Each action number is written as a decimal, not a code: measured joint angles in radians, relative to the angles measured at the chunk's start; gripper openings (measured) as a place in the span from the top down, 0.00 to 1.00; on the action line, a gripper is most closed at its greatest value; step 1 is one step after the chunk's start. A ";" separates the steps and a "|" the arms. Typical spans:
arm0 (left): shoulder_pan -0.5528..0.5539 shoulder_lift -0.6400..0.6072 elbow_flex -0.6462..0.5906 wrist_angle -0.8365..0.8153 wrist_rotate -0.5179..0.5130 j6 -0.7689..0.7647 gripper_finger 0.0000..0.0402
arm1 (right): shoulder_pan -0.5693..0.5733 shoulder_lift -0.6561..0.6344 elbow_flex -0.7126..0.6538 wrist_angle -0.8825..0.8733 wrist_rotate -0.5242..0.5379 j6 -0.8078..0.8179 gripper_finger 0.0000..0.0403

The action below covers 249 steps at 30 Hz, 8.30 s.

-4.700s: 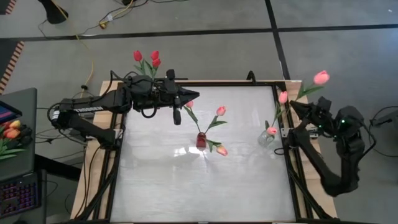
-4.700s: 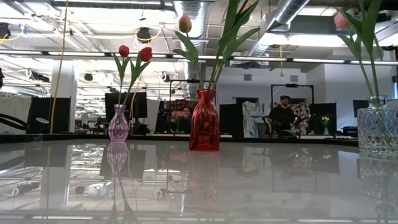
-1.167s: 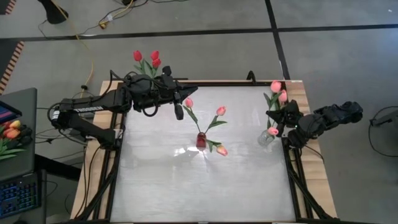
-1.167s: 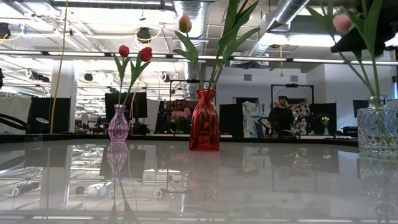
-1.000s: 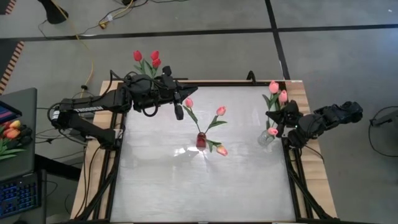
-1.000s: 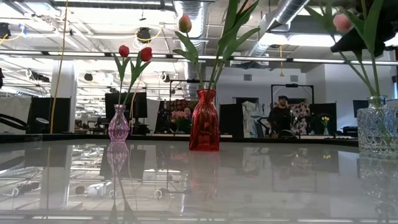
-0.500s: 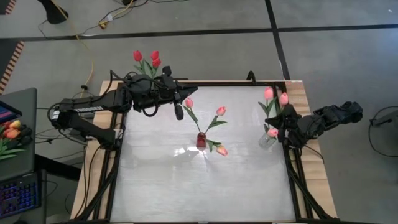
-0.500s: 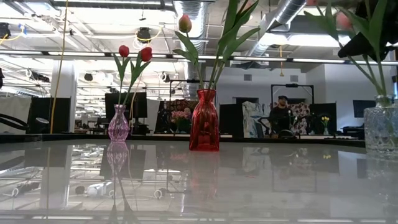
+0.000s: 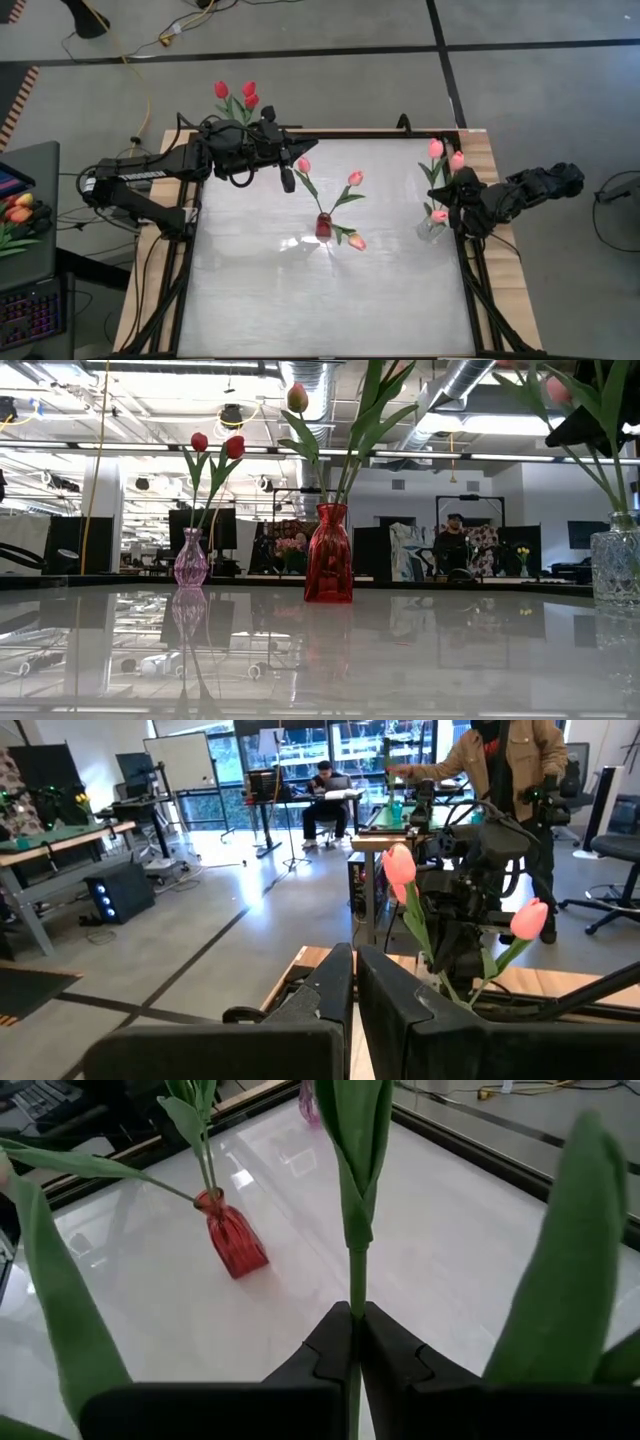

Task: Sort flowers into vase by color
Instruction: Put the pink tulip into the transparent vase, then return to Home Position

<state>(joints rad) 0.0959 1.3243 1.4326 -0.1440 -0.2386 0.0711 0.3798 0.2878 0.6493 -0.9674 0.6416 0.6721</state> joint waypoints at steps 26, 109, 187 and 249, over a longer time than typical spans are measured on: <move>0.000 0.009 0.000 0.007 0.093 -0.016 0.98 | 0.000 0.000 0.001 -0.015 -0.155 0.001 0.87; 0.039 1.001 0.911 0.133 0.162 -0.172 0.60 | 0.000 -0.001 0.001 0.001 -0.176 -0.026 0.69; -0.004 0.447 0.791 -0.649 0.133 -0.001 0.82 | -0.062 -0.279 0.368 -0.102 -0.331 -0.330 0.92; 0.121 -0.219 -0.582 0.460 0.283 -0.344 1.00 | -0.396 -0.282 -0.008 -0.137 -0.744 -0.223 0.96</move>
<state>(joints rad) 0.2165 1.1057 0.8503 0.3164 0.0444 -0.2727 -0.0158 0.0055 0.6413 -1.1042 -0.1024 0.4491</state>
